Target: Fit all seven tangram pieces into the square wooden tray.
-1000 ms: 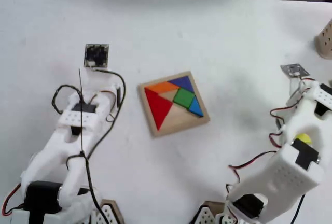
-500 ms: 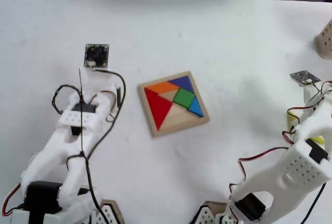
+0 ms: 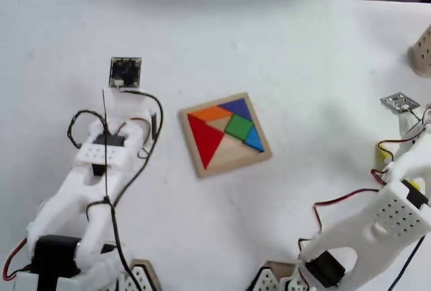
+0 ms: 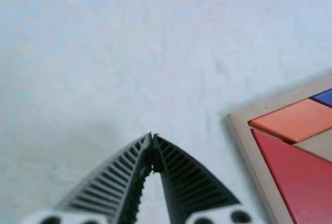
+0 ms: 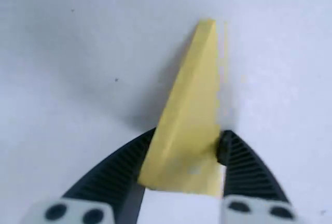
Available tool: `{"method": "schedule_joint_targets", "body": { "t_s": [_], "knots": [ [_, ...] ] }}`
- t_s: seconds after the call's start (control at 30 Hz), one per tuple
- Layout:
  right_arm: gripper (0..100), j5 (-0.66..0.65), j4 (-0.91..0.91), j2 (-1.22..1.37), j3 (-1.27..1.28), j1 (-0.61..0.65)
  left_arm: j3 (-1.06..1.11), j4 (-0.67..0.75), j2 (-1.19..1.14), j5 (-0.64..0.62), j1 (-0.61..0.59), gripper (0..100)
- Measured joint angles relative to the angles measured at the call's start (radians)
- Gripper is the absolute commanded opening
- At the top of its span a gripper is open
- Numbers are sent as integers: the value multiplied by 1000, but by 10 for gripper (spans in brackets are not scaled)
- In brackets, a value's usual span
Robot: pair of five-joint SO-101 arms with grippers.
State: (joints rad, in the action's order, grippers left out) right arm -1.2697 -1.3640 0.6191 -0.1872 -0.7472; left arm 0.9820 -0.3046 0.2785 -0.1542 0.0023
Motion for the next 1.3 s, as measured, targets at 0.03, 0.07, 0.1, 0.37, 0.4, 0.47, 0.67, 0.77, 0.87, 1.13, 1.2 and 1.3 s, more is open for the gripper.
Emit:
{"method": "schedule_joint_targets", "body": {
  "t_s": [0.03, 0.07, 0.1, 0.37, 0.4, 0.47, 0.67, 0.77, 0.87, 1.13, 1.2, 1.3],
  "knots": [
    [28, 3, 0, 2, -6, 0, 0, 0, 0, 0, 0, 28],
    [36, 20, 0, 3, -14, 0, 0, 0, 0, 0, 0, 28],
    [33, 44, 0, 3, -21, 0, 0, 0, 0, 0, 0, 28],
    [18, 141, -216, 9, -141, 17, 0, 0, 0, 0, 0, 28],
    [18, 147, -275, 9, -161, 29, 0, 0, 0, 0, 0, 28],
    [18, 199, -331, 3, -164, 66, 0, 0, 0, 0, 0, 28],
    [18, 318, -345, -175, -9, 181, 0, 0, 0, 0, -15, 28],
    [18, 351, -345, -321, 124, 273, 0, 25, 0, 0, -20, 28],
    [18, 377, -345, -463, 233, 379, 0, 34, 0, 0, -20, 28],
    [18, 381, -269, -594, 391, 664, 0, 37, 0, 0, -25, 28],
    [18, 381, -255, -578, 393, 733, 0, 37, 0, 0, -37, 28],
    [18, 359, -235, -529, 393, 818, 0, 37, 0, 0, -37, 28]
  ]
}}
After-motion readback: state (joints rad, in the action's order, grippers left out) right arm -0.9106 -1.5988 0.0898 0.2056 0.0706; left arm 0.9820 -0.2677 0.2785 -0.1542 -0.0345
